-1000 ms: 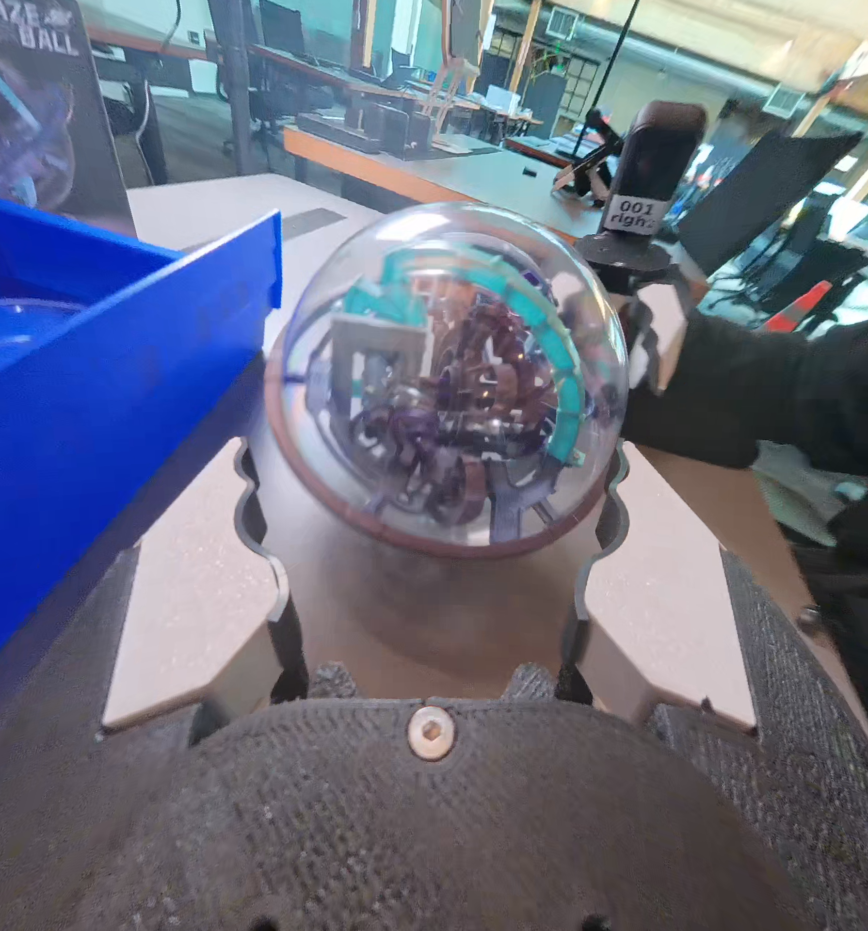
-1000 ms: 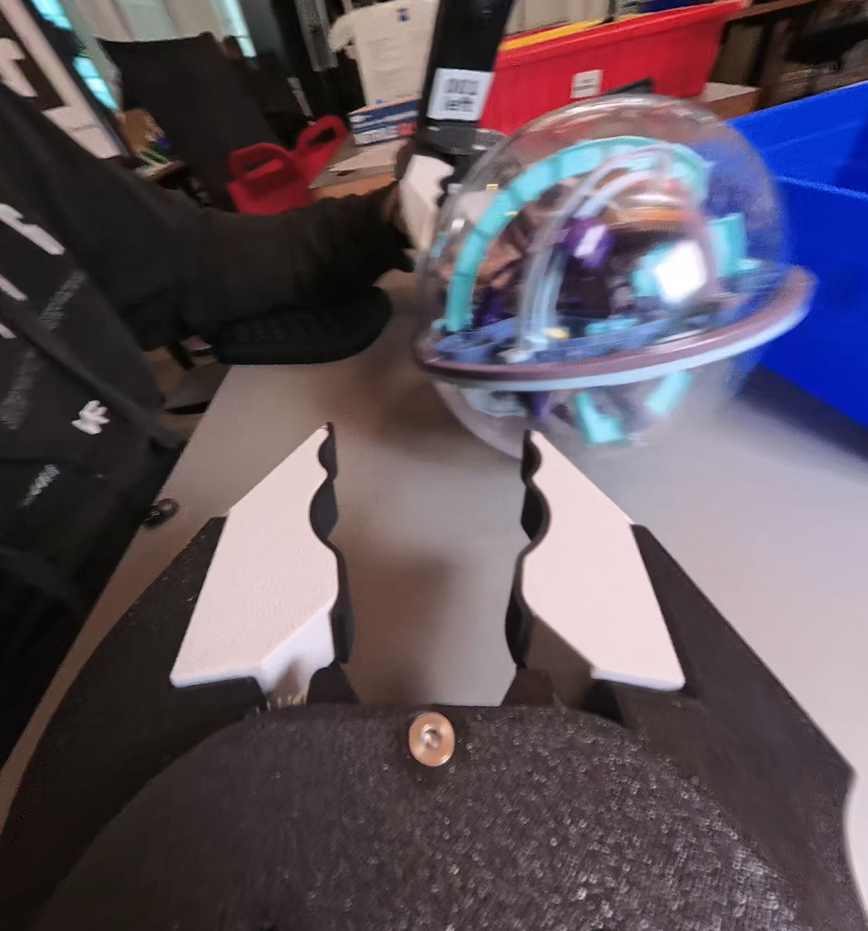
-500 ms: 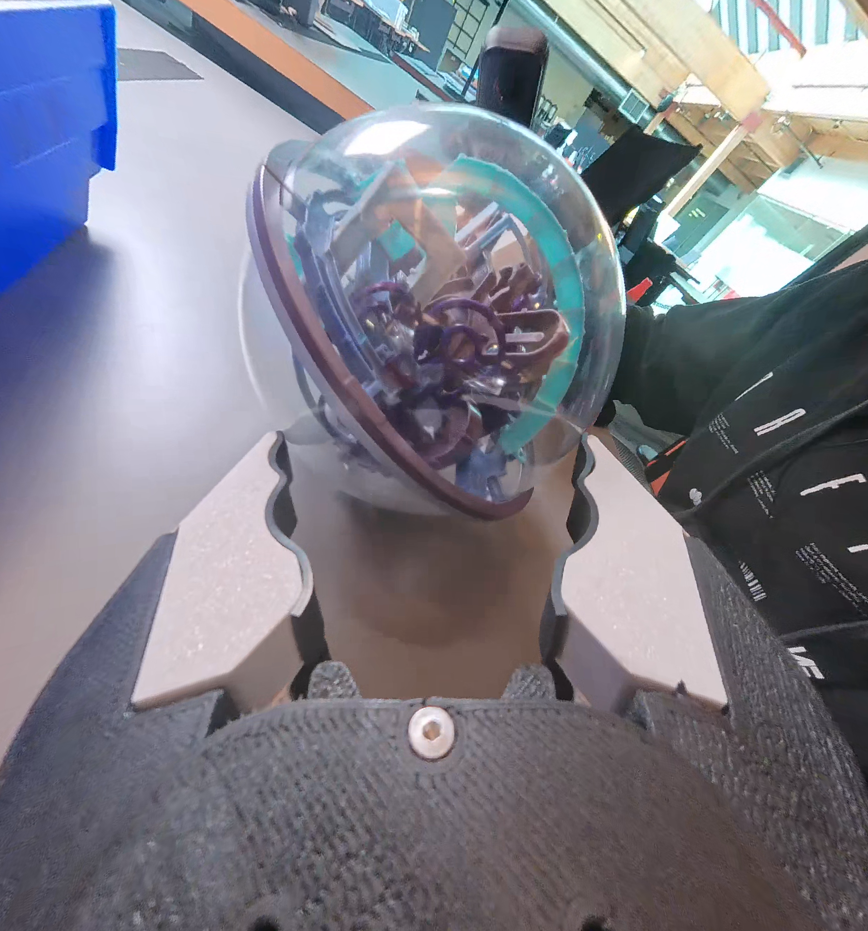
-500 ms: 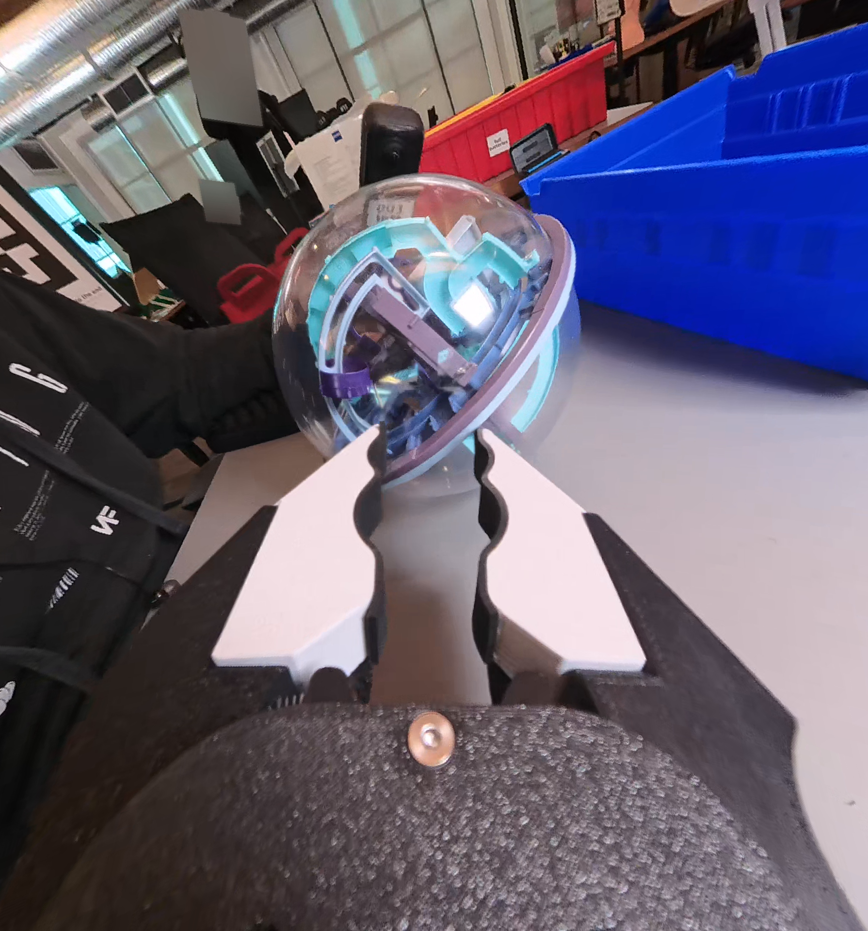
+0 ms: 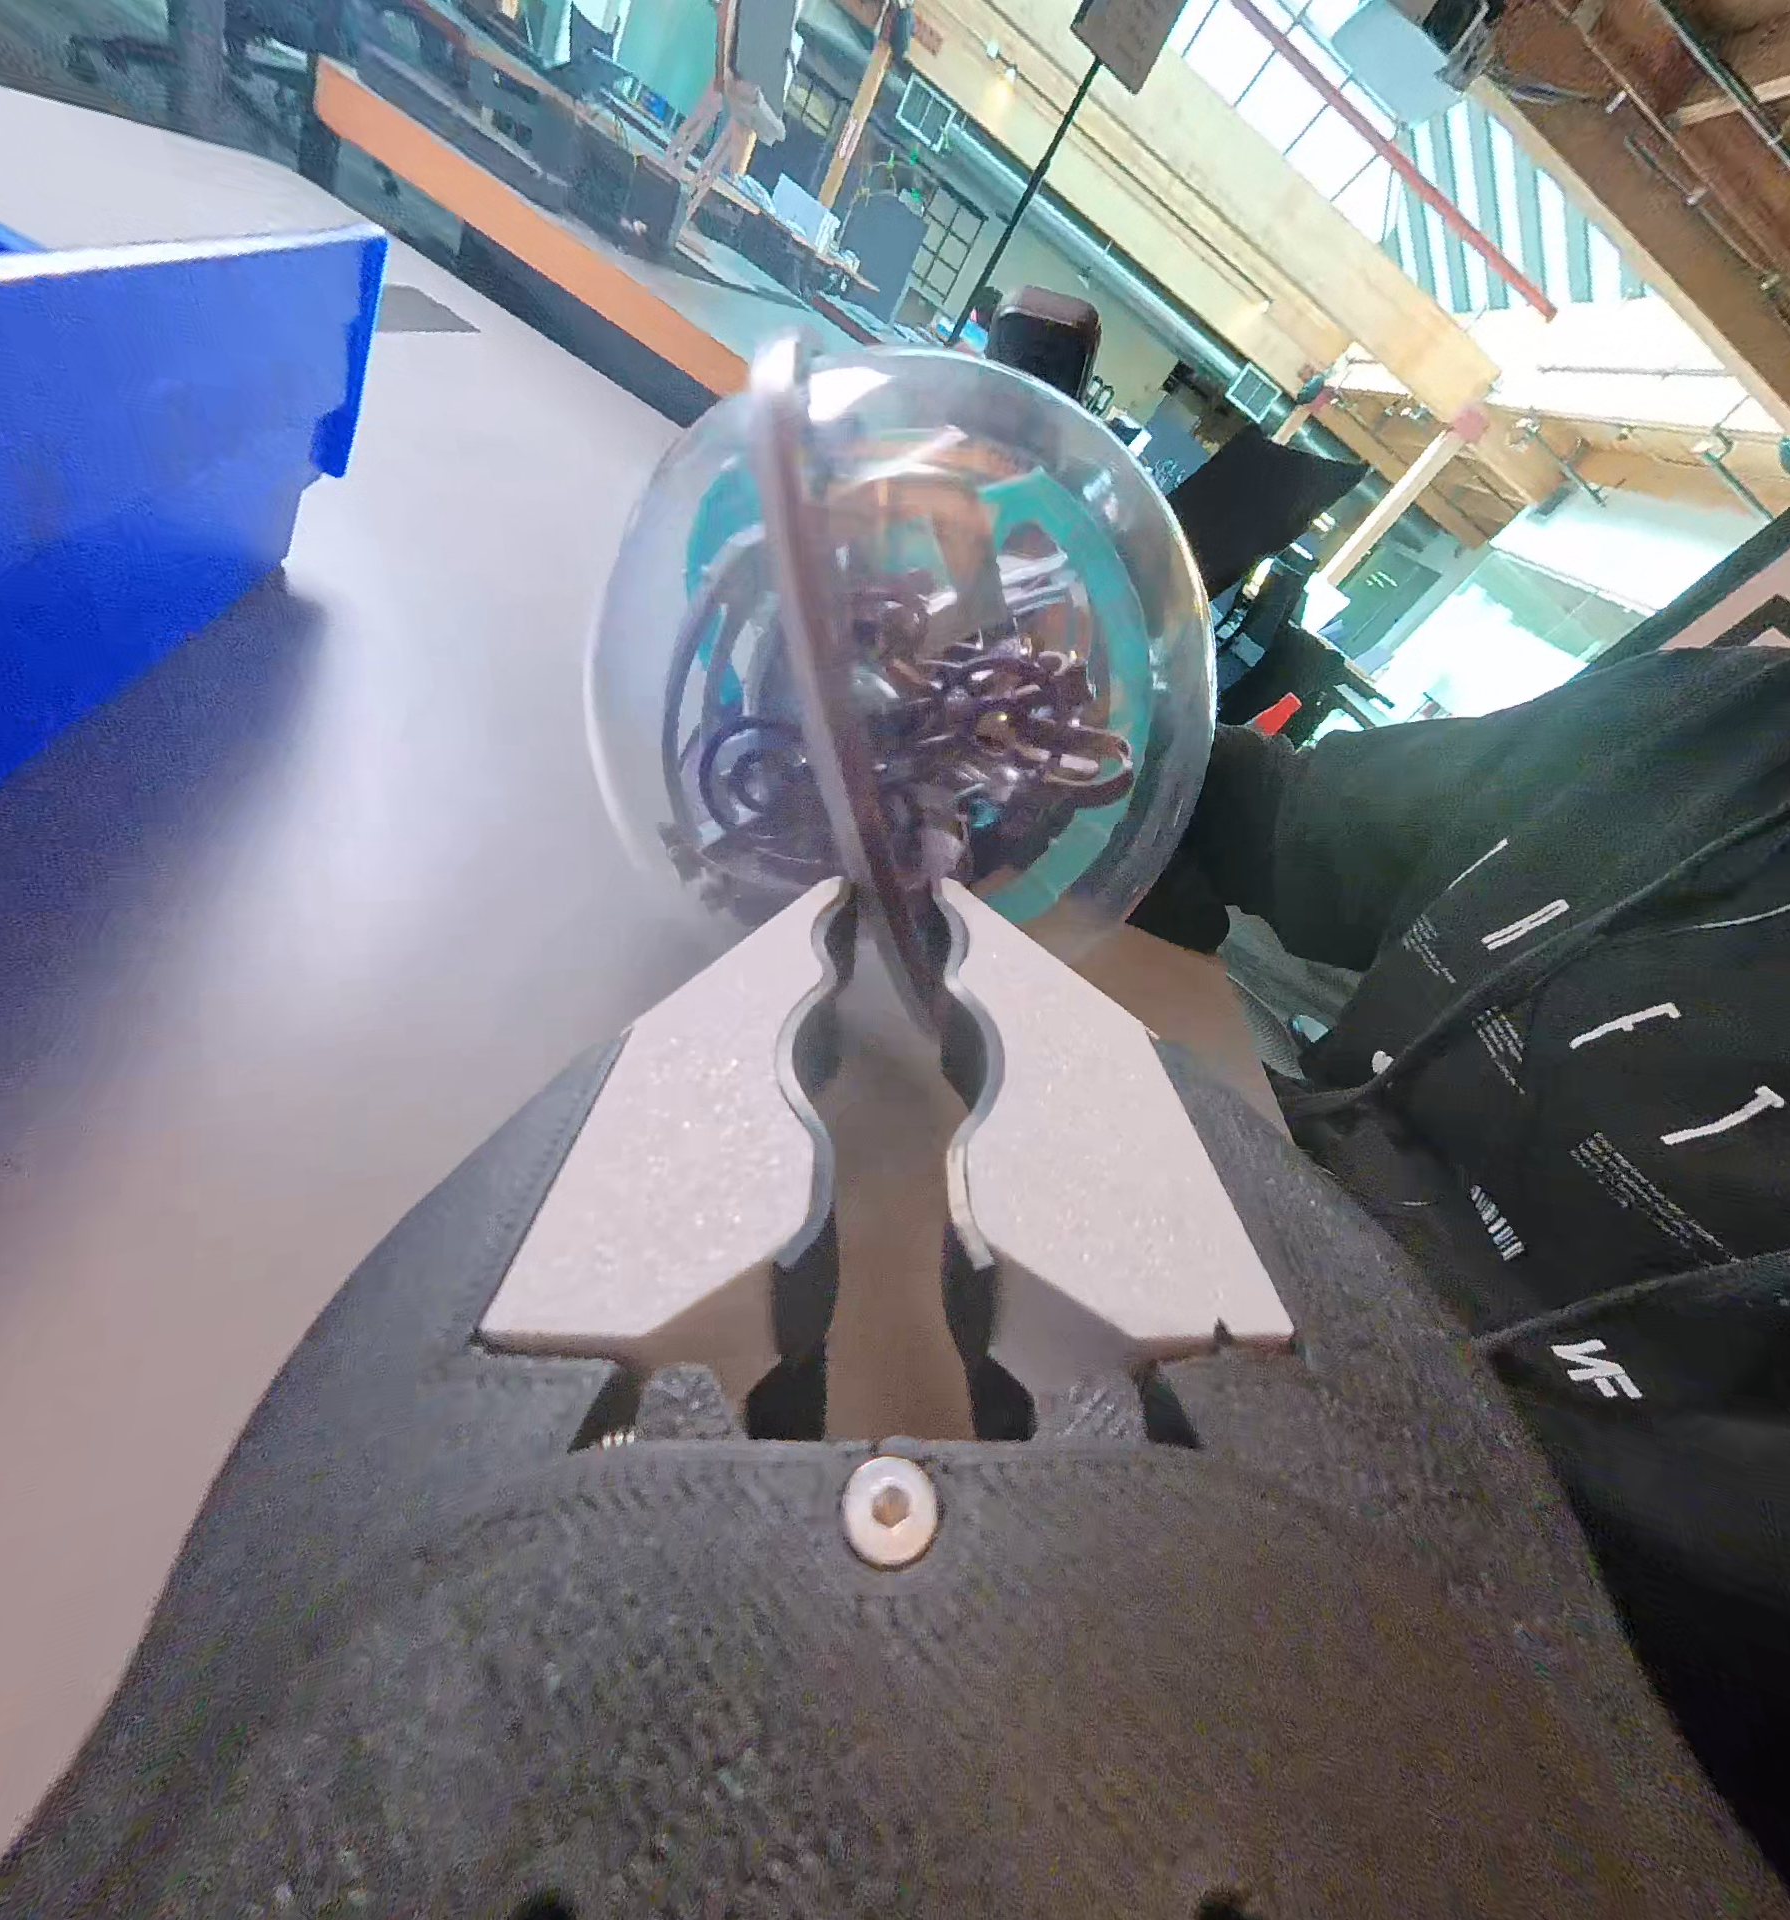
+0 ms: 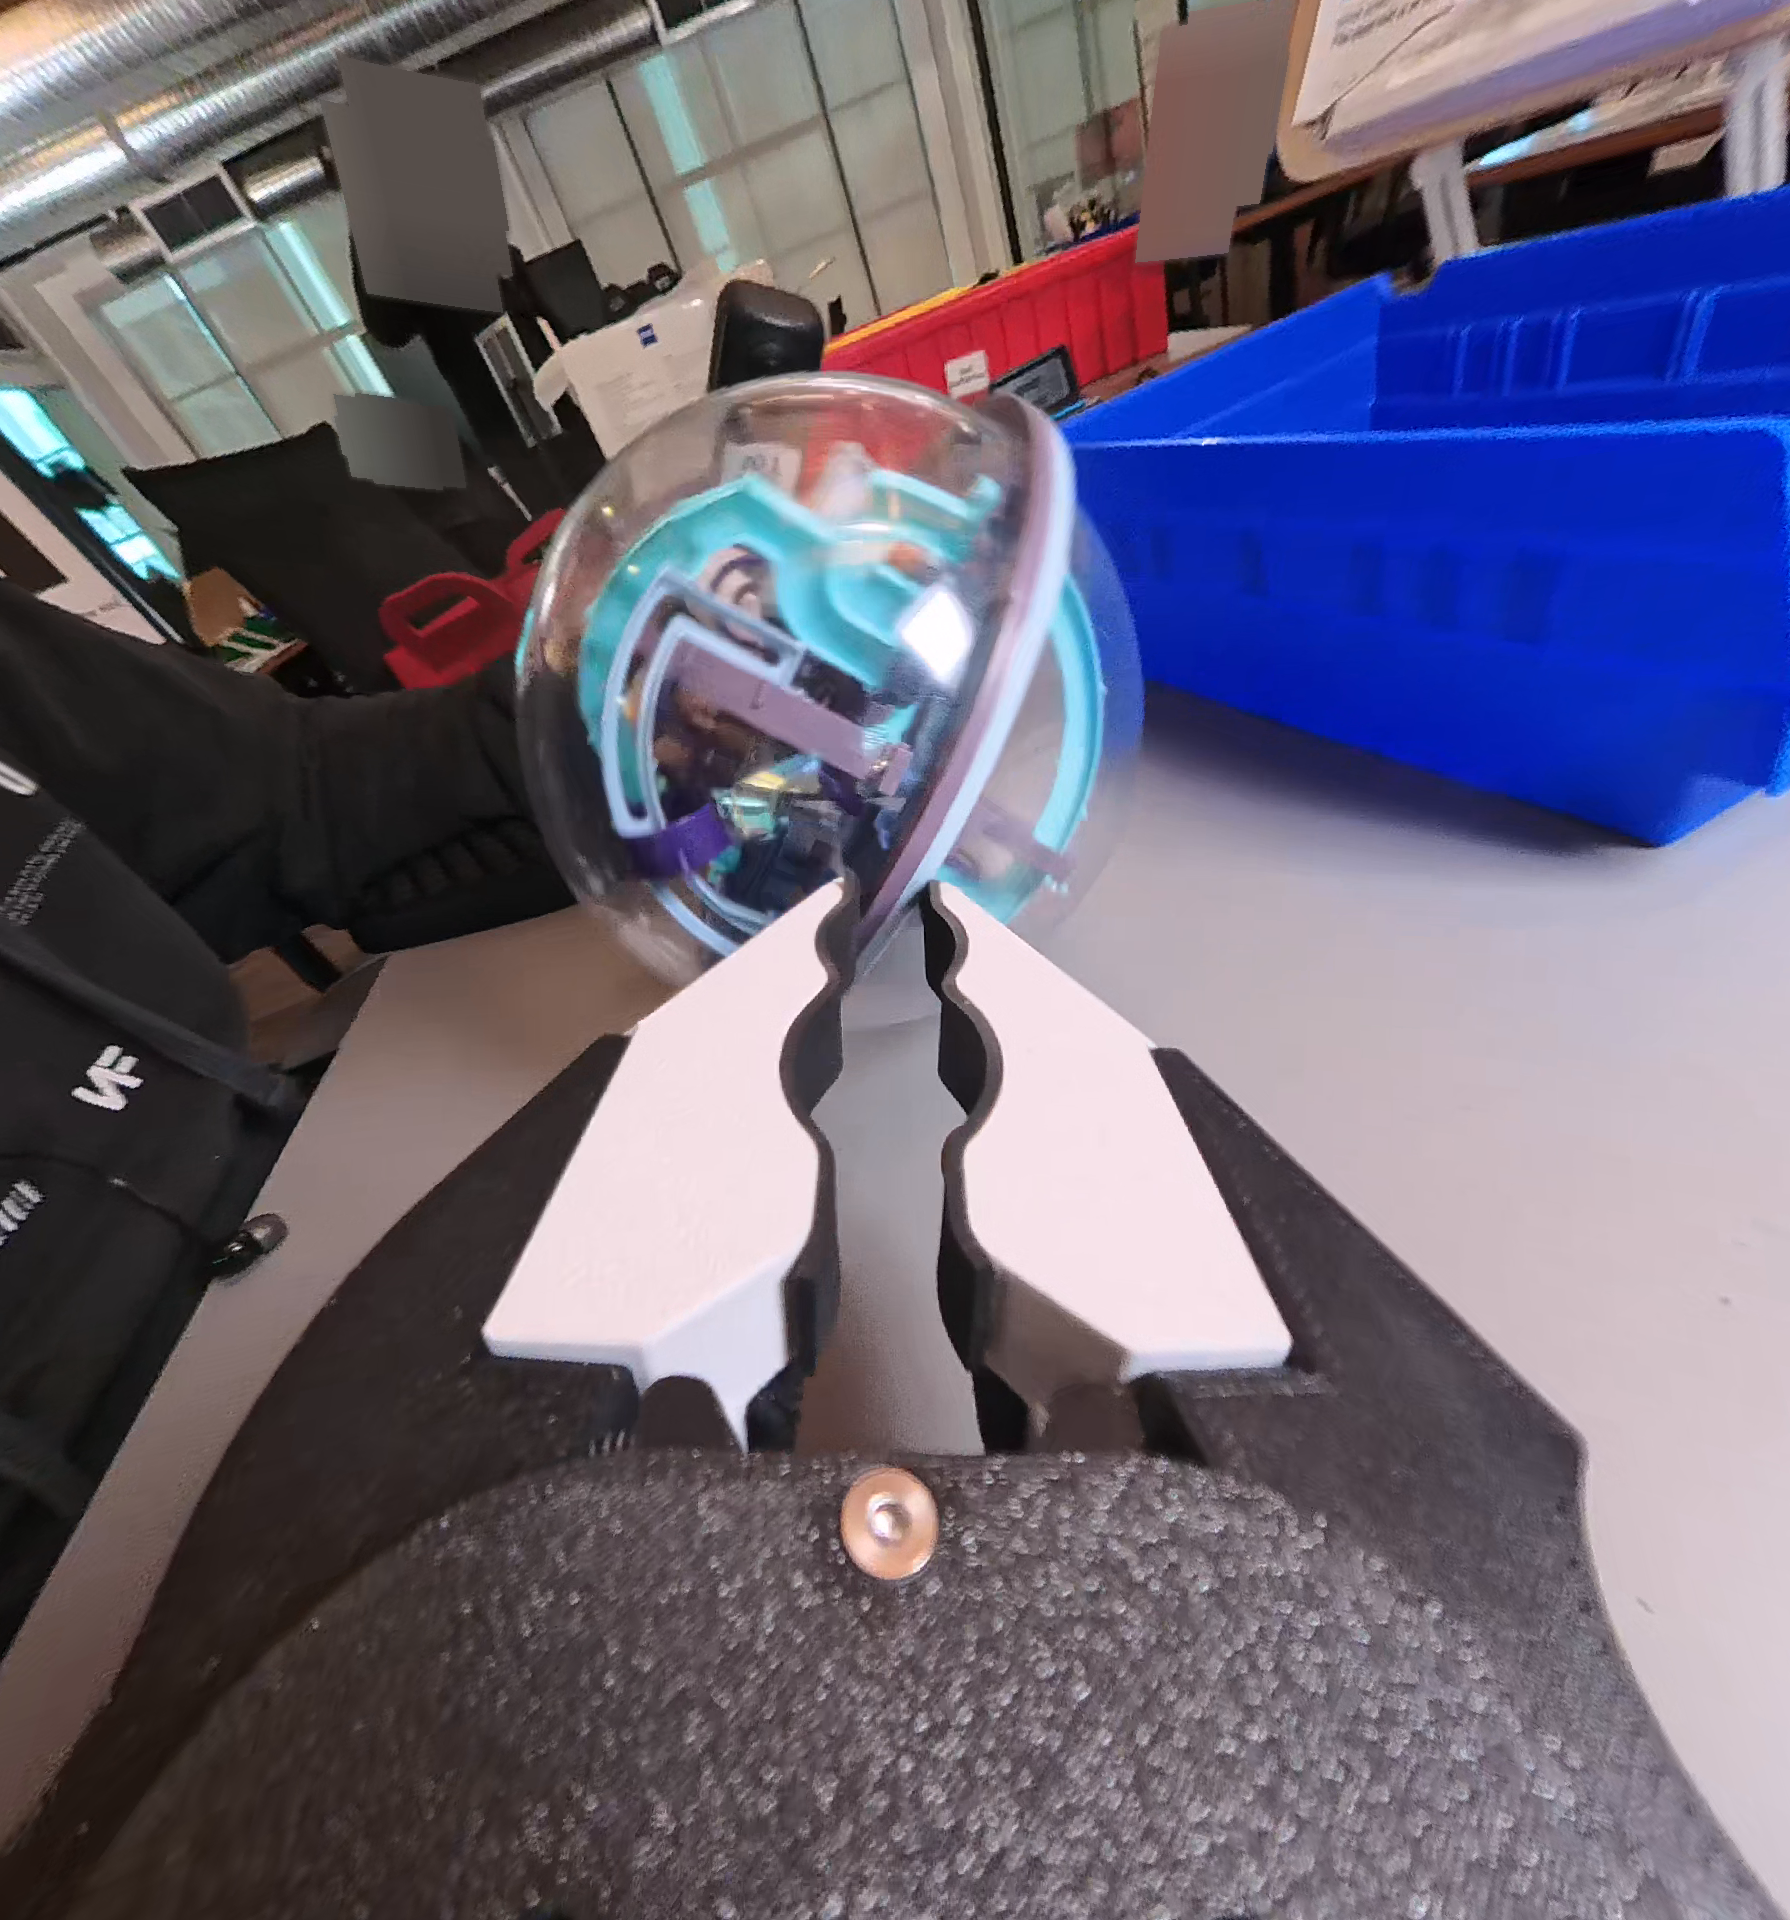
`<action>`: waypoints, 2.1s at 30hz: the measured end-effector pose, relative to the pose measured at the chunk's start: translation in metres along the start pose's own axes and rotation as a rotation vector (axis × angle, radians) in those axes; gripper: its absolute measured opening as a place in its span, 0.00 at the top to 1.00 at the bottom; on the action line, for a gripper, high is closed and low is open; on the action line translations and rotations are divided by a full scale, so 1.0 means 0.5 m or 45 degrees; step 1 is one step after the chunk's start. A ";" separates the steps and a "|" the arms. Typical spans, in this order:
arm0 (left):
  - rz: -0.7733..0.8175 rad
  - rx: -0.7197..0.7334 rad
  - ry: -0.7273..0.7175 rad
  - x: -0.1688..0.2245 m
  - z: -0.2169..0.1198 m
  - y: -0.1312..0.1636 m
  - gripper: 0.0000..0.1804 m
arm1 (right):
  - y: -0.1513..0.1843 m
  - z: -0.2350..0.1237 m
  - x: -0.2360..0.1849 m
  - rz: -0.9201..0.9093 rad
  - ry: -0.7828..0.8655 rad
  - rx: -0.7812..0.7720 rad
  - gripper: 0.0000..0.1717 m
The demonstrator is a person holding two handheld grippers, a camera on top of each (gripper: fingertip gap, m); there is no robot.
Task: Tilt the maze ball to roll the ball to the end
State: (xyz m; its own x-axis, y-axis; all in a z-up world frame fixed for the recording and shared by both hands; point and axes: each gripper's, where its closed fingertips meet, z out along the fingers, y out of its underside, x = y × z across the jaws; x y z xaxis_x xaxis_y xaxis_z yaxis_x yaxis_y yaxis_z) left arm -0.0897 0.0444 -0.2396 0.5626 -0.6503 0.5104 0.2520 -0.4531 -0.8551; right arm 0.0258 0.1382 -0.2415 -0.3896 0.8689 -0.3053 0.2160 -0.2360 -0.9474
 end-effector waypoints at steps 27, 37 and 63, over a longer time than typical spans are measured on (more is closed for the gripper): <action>0.718 0.570 -0.115 0.226 -0.044 -0.424 0.89 | -0.438 -0.002 -0.141 -0.710 0.078 0.283 0.97; 0.850 0.451 -0.233 0.207 -0.007 -0.403 0.99 | -0.382 0.062 -0.142 -0.897 0.154 0.001 1.00; -0.032 0.070 -0.367 -0.074 -0.023 -0.053 0.48 | -0.063 0.053 0.042 -0.299 0.138 -0.347 0.63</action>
State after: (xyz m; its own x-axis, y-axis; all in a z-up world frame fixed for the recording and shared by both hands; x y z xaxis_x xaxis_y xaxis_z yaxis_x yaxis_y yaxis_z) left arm -0.1262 0.0737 -0.2347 0.7542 -0.4359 0.4911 0.3063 -0.4280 -0.8503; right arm -0.0132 0.1522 -0.2204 -0.3632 0.9300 -0.0573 0.3681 0.0868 -0.9257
